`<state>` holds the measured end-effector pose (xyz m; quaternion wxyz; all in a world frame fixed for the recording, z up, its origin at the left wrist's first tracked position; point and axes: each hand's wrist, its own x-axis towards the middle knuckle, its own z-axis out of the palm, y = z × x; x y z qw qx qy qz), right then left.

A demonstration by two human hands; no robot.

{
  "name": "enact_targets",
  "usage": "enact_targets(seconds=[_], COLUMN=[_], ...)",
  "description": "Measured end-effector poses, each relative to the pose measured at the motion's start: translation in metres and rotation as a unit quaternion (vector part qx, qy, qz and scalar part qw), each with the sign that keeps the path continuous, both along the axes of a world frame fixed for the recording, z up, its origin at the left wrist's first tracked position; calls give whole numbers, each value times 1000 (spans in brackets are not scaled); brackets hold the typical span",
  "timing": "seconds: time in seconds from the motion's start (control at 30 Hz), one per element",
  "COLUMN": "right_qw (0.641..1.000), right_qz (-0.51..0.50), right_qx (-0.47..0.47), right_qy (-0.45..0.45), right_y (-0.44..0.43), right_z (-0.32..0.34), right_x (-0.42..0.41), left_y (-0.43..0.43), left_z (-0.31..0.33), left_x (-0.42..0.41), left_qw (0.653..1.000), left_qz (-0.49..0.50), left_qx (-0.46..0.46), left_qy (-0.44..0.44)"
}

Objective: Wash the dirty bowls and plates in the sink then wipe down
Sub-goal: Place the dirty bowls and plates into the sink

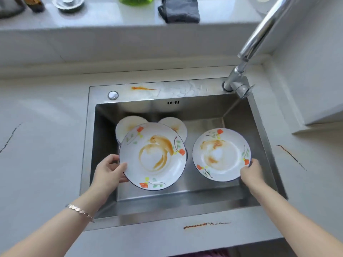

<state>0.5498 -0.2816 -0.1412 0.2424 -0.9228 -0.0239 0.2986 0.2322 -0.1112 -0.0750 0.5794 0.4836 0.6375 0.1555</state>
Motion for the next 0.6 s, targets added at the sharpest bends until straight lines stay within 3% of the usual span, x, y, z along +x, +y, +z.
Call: enact_targets(seconds=[0.37, 0.6], right_qw=[972, 921], right_qz=[-181, -270], right_qx=[26, 157], right_qy=[150, 235], right_y=[29, 65], right_z=[-141, -136], right_x=[43, 41], left_y=[-11, -12], left_z=[-45, -65], left_x=[64, 79], left_qw=[998, 996], left_qz=[4, -18], left_qx=[-27, -32], left_qy=[57, 76])
